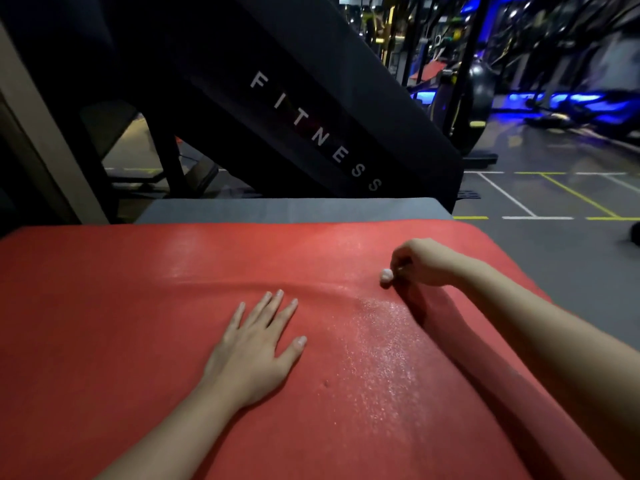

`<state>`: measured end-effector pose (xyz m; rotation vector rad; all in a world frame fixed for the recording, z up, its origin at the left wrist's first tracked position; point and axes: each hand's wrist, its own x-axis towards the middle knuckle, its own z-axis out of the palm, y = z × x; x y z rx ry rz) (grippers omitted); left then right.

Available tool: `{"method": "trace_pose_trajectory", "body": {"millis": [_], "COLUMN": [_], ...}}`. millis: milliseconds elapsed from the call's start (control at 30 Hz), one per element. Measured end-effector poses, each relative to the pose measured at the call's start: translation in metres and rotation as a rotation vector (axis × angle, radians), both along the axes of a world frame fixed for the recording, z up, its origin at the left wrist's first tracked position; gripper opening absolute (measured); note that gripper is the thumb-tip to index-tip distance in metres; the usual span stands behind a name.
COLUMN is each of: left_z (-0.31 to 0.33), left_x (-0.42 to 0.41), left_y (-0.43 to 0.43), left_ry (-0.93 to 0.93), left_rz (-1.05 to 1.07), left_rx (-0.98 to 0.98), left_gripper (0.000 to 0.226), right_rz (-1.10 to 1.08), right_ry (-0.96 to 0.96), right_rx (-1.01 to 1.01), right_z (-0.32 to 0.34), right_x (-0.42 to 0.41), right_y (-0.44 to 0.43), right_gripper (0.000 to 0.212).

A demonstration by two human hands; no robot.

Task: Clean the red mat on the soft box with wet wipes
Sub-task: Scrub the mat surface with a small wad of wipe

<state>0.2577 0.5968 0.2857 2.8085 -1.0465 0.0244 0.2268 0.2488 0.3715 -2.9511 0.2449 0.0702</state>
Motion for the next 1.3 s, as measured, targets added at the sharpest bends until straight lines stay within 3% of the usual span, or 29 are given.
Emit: {"method": "trace_pose_trajectory", "body": {"millis": [67,133,433,633,867,933,1033,1100,1200,1300], "left_z": [0.000,0.002,0.009,0.022,0.044,0.047,0.046,0.044,0.036,0.030], "left_x": [0.000,-0.002,-0.005,-0.024,-0.073,-0.086,-0.104,-0.114,-0.125,-0.132], "left_y": [0.000,0.000,-0.002,0.005,0.015,0.016,0.024,0.029,0.036,0.043], "left_ry": [0.004,0.016,0.023,-0.037,-0.046,-0.030,-0.022,-0.007,0.001,-0.003], "left_rz": [0.004,0.008,0.019,0.014,-0.137,-0.178,-0.201,-0.214,-0.232,-0.233], "left_rx": [-0.010,-0.016,-0.027,-0.059,0.015,0.030,0.043,0.073,0.127,0.123], "left_gripper": [0.085,0.087,0.093,0.082,0.073,0.062,0.062,0.063,0.065,0.069], "right_rz": [-0.047,-0.102,-0.011,-0.141,-0.104,-0.136,-0.201,-0.193,-0.183,-0.136], "right_ry": [-0.177,-0.228,0.152,-0.182,0.096,0.031,-0.148,-0.162,-0.062,0.156], "right_rx": [0.013,0.055,0.070,0.084,0.065,0.062,0.087,0.059,0.065,0.130], "right_z": [-0.009,-0.019,0.006,-0.009,0.009,0.004,-0.010,-0.011,-0.002,0.014], "right_x": [-0.001,-0.007,-0.103,-0.136,-0.195,-0.205,-0.207,-0.210,-0.224,-0.251], "right_y": [0.008,0.015,0.061,0.086,0.111,0.113,0.112,0.116,0.123,0.128], "right_gripper": [0.008,0.009,0.012,0.015,0.013,0.016,0.019,0.020,0.020,0.018]}}
